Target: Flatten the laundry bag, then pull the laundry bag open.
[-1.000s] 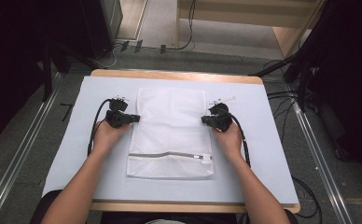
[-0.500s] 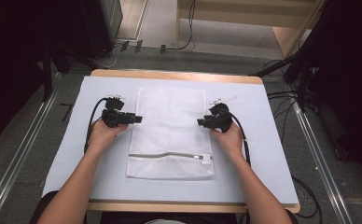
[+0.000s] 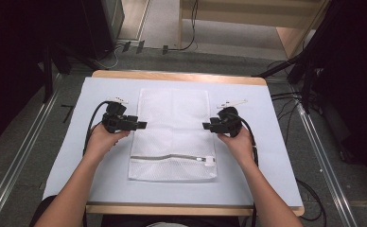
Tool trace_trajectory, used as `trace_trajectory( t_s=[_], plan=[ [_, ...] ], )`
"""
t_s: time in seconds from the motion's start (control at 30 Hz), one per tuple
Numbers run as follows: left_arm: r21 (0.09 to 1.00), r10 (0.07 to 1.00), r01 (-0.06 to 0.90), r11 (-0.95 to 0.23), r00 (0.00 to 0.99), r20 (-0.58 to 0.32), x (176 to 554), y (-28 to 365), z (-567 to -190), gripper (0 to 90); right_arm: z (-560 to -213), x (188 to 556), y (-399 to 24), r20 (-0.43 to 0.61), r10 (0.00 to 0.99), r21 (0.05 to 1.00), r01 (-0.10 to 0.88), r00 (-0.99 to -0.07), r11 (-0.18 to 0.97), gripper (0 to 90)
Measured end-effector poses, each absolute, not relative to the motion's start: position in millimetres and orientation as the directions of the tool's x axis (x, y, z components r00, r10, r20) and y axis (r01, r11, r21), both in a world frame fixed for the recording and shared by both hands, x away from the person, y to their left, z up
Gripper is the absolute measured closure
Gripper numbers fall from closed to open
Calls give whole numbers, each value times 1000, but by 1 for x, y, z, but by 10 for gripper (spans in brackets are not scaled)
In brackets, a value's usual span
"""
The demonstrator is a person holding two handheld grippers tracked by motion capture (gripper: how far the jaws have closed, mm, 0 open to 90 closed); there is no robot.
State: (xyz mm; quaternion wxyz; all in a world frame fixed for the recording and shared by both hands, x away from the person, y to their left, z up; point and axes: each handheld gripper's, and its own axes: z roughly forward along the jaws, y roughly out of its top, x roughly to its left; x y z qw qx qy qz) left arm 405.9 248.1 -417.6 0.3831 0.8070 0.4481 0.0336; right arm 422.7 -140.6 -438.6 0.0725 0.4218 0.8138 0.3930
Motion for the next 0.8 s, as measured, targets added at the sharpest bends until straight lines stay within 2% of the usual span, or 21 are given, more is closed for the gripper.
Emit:
trace_trajectory(
  t_s=[0.3, 0.8],
  plan=[
    [652, 723, 677, -342, 633, -277, 396, 235, -412, 407, -432, 404, -148, 220, 721, 725, 605, -657, 329, 548],
    [657, 700, 657, -369, 662, -268, 385, 219, -409, 380, -438, 378, -152, 236, 704, 713, 611, -670, 343, 560]
  ],
)
